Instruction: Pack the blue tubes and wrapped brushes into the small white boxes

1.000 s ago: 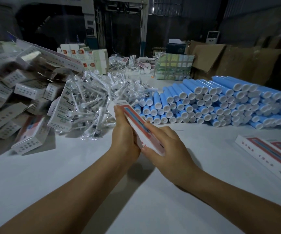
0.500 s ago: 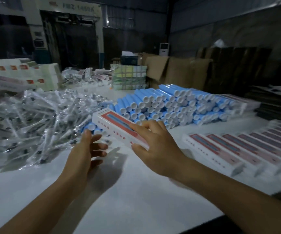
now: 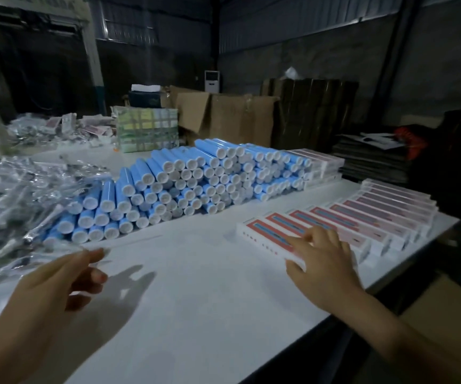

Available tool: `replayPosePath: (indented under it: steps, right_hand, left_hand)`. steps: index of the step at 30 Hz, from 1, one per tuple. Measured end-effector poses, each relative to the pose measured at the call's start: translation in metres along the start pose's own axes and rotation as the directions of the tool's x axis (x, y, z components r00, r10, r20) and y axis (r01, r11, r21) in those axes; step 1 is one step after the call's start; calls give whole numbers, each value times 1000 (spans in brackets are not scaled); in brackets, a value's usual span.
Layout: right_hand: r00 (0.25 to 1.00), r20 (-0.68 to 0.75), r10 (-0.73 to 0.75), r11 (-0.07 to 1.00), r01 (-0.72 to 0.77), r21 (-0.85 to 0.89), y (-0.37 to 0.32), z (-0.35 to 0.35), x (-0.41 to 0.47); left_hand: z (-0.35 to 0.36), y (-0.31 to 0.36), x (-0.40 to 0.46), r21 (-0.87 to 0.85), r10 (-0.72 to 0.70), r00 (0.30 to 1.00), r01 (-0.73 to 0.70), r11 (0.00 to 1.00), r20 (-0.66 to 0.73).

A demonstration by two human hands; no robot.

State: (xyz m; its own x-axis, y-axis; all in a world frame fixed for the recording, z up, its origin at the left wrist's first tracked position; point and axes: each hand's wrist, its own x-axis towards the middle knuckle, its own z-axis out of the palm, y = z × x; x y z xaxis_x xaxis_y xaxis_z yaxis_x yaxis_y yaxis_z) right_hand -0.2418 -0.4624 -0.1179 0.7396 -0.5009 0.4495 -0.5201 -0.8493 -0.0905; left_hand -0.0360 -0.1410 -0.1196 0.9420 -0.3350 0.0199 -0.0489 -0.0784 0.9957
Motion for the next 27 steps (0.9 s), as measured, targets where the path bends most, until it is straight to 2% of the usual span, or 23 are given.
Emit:
replayPosePath:
  steps: [2,5,7,11,16,18,20,23,24,25,27]
  right_hand:
    - [1000,-5,5,1000,-5,-12,2,1,0]
    - [999,33,-5,998,7,-56,1,-2,2]
    - [999,15,-38,997,39,-64,-7,-11,9]
    - [971,-160,-180,955,211,209,-57,-32,31]
    - [878,-266,-397,746,478,465,-156,-36,57]
    - [849,-236,-473,682,523,511,-193,-25,62]
    - [821,-148,-551,623,522,583,-221,-10,62]
    - [816,28,-578,502,328,800,-236,18,56]
    - [805,82,-588,492,275,826,-235,27,53]
    - [779,109,-618,505,287,814,-233,34,52]
    - [711,113,-694,543,414,731,-232,43,52]
  left_hand:
    - [5,5,-4,-12,-3,1000,3,1000,-20]
    - [14,14,-19,8,70,997,-69,998,-32]
    - [19,15,-28,90,128,992,-128,988,10]
    - [22,13,-29,438,165,970,-229,869,181]
    - [24,11,-29,526,185,969,-244,815,162]
    - [25,13,-30,522,179,972,-232,821,150]
    - [25,14,-32,510,172,973,-226,830,153]
    - [26,15,-34,535,172,970,-239,810,173]
    - [27,16,-35,548,166,968,-243,800,187]
    - [27,16,-36,556,161,966,-248,793,200]
    - [28,19,-37,566,161,963,-258,783,216]
